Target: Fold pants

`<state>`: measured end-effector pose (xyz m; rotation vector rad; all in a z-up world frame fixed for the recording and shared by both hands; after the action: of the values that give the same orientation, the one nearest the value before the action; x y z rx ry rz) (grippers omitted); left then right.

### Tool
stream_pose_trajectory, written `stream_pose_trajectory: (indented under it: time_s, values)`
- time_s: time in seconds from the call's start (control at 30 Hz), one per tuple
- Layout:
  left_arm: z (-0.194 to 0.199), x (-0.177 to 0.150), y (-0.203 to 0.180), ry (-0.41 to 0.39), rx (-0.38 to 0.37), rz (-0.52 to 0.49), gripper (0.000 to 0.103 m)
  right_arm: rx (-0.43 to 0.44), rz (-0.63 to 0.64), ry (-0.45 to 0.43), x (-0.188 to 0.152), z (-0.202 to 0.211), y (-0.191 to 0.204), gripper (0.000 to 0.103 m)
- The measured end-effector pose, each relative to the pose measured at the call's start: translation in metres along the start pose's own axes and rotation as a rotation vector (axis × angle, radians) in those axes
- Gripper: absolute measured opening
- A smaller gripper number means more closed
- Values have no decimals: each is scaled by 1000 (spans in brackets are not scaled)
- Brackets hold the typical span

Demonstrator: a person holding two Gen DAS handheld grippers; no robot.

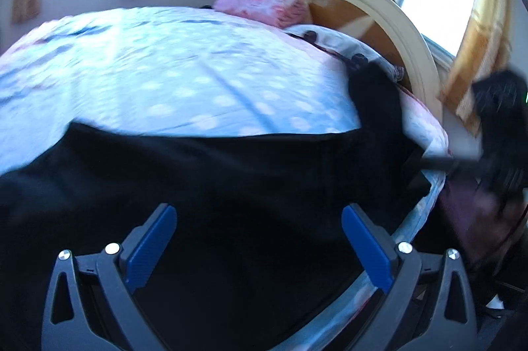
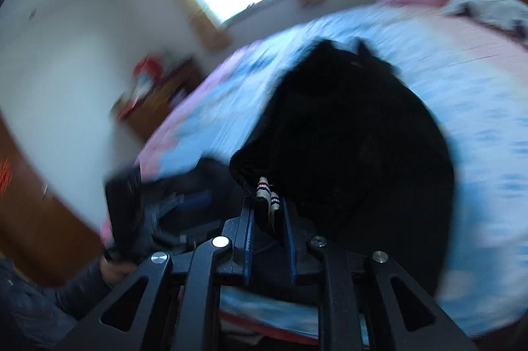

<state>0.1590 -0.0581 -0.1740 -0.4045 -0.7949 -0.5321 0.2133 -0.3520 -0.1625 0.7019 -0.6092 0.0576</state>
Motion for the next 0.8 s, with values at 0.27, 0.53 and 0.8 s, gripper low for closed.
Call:
stream_pose_trajectory:
  time_s: [0.27, 0.53, 0.8]
  values:
    - [-13, -17, 11, 28, -113, 133, 101, -76, 90, 184, -44, -99, 12, 20]
    - [-46, -4, -26, 88, -221, 110, 89, -77, 160, 193, -49, -53, -2, 49]
    - [-63, 8, -56, 149, -86, -7, 58, -55, -14, -13, -33, 0, -54, 49]
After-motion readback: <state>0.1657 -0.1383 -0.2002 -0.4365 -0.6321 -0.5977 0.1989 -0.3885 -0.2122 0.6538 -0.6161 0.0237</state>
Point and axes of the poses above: each gripper's, at about its wrist camera, not at the fingertips, and z roughly against the way its jaws point, y to its left, x to its top, the point moved 4 cm from there along -z, roughly the way its jaws point, and after that the axes turned 13 degrees about -z, right-handed, at the moved point
